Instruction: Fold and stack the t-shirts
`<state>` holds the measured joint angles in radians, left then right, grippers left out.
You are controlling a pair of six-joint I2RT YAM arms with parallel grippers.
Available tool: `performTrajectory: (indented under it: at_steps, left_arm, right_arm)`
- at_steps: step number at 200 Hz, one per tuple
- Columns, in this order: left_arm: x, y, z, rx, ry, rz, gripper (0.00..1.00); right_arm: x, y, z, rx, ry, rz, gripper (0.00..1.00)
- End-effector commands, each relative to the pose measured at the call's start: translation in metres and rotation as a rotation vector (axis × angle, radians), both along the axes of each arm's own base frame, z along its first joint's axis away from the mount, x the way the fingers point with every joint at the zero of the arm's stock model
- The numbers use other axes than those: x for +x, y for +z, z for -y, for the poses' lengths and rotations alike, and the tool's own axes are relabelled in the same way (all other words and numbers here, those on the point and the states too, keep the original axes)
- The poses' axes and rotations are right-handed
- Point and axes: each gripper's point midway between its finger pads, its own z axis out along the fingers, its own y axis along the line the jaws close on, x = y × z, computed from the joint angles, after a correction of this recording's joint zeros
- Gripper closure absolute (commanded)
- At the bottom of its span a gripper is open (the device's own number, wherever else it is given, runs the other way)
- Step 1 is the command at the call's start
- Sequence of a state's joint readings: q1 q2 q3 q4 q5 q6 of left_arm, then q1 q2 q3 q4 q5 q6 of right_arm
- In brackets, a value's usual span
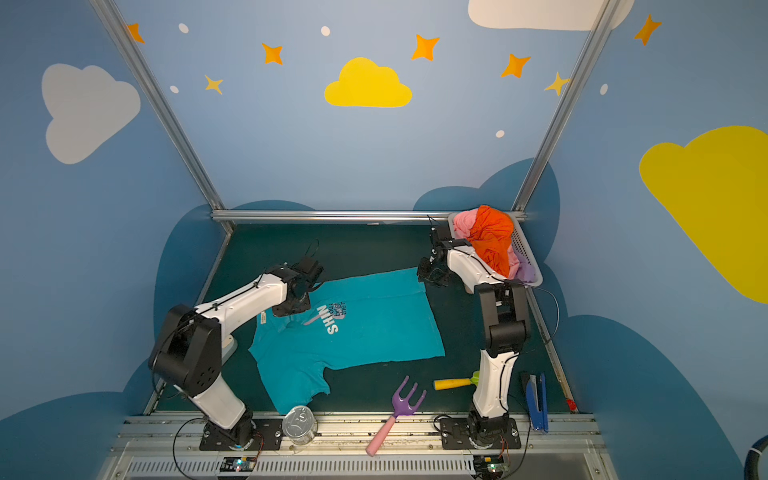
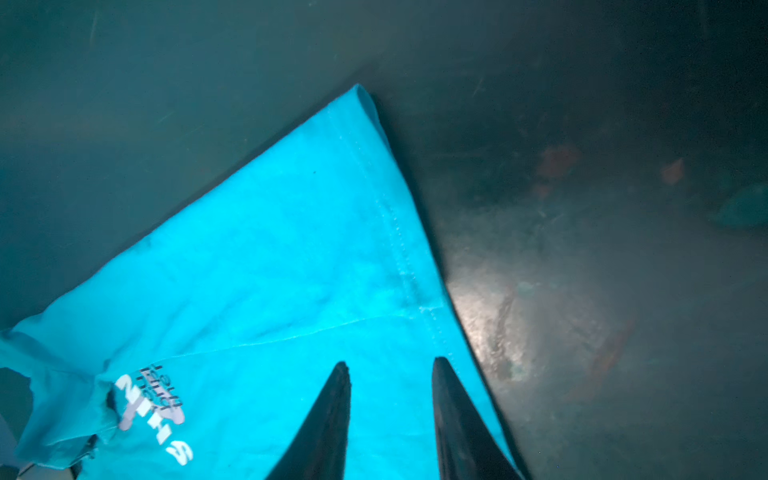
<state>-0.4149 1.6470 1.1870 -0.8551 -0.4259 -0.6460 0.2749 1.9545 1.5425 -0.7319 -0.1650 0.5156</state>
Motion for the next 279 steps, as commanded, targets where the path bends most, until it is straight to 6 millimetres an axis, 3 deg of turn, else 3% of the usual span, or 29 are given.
performTrajectory:
  at_steps: [1, 9, 17, 27, 40, 50, 66, 87, 102, 124, 167, 192, 230, 279]
  left_arm:
    - [-0.014, 0.016, -0.009, -0.061, 0.036, 0.035, 0.75]
    - [-0.02, 0.017, -0.01, -0.095, 0.047, 0.046, 0.87]
    - [-0.026, 0.015, -0.009, -0.141, 0.056, 0.051, 0.93]
    - [-0.034, 0.008, -0.005, -0.208, 0.06, 0.056, 0.94]
    - [-0.044, -0.005, 0.002, -0.274, 0.059, 0.049, 0.93]
    - [-0.05, -0.016, 0.005, -0.303, 0.064, 0.037, 0.85]
    - [-0.056, -0.031, 0.008, -0.334, 0.067, 0.022, 0.52]
    - [-0.057, -0.044, 0.015, -0.376, 0.058, 0.014, 0.49]
    - [-0.056, -0.05, 0.014, -0.37, 0.059, 0.015, 0.51]
    - [-0.052, -0.062, 0.005, -0.328, 0.085, 0.0, 0.55]
    - [-0.045, -0.076, -0.013, -0.233, 0.131, -0.023, 0.65]
    - [-0.046, -0.075, -0.022, -0.185, 0.147, -0.02, 0.7]
    - [-0.048, -0.068, -0.03, -0.15, 0.154, -0.011, 0.9]
    - [-0.051, -0.058, -0.037, -0.144, 0.166, 0.01, 0.96]
  right_arm:
    - [-0.014, 0.033, -0.036, 0.092, 0.064, 0.054, 0.73]
    - [-0.019, 0.036, -0.057, 0.137, 0.11, 0.063, 0.8]
    - [-0.025, 0.037, -0.08, 0.163, 0.161, 0.065, 0.89]
    - [-0.034, 0.037, -0.109, 0.178, 0.23, 0.061, 0.97]
    - [-0.046, 0.033, -0.148, 0.195, 0.321, 0.045, 1.0]
    - [-0.056, 0.029, -0.179, 0.22, 0.394, 0.031, 1.0]
    - [-0.073, 0.02, -0.224, 0.253, 0.499, 0.003, 0.97]
    - [-0.095, 0.008, -0.268, 0.312, 0.612, -0.048, 0.89]
    - [-0.109, -0.004, -0.289, 0.333, 0.66, -0.082, 0.83]
    - [-0.123, -0.016, -0.309, 0.364, 0.692, -0.121, 0.76]
    - [-0.135, -0.03, -0.33, 0.372, 0.712, -0.164, 0.67]
    - [-0.142, -0.037, -0.343, 0.369, 0.731, -0.176, 0.64]
    - [-0.151, -0.043, -0.364, 0.395, 0.753, -0.179, 0.61]
    - [-0.159, -0.047, -0.382, 0.397, 0.774, -0.161, 0.56]
